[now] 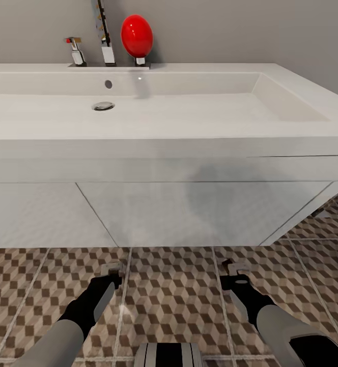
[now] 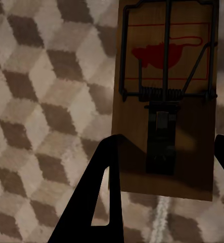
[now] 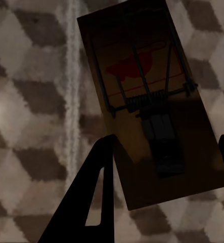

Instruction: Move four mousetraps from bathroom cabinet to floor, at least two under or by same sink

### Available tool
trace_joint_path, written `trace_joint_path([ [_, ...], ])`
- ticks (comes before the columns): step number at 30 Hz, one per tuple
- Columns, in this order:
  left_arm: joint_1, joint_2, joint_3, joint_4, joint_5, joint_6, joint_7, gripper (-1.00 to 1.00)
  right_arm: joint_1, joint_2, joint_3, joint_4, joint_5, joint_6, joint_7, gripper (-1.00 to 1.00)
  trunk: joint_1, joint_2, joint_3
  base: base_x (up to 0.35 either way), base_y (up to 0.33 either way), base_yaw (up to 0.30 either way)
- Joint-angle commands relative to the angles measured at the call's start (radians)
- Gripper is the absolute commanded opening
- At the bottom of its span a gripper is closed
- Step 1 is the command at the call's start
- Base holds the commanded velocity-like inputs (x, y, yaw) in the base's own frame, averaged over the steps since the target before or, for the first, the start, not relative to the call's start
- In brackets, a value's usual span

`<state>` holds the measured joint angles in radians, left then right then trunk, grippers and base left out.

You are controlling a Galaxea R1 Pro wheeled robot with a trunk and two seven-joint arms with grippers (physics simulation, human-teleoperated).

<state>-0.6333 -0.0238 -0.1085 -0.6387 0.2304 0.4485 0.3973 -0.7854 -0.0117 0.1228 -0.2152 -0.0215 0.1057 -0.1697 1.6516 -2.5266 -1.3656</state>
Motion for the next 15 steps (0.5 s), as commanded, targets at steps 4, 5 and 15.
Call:
trace_joint_path([
  [4, 0.0, 0.002, -0.004, 0.003, 0.012, 0.003, 0.008, -1.0, 0.0, -0.001, 0.009, -0.001, -0.003, 0.008, -0.005, -1.0, 0.0, 0.0, -0.001, 0.256, 0.0, 0.0],
  [5, 0.0, 0.003, -0.004, 0.004, 0.012, 0.003, 0.008, -1.0, 0.0, -0.001, 0.009, -0.001, -0.003, 0.008, -0.005, -1.0, 0.0, 0.0, -0.001, 0.294, 0.0, 0.0],
  [15, 0.0, 0.001, -0.005, -0.001, 0.012, 0.003, 0.01, -1.0, 0.0, -0.001, 0.008, 0.005, -0.001, 0.007, -0.005, -1.0, 0.0, 0.0, -0.001, 0.089, 0.0, 0.0],
])
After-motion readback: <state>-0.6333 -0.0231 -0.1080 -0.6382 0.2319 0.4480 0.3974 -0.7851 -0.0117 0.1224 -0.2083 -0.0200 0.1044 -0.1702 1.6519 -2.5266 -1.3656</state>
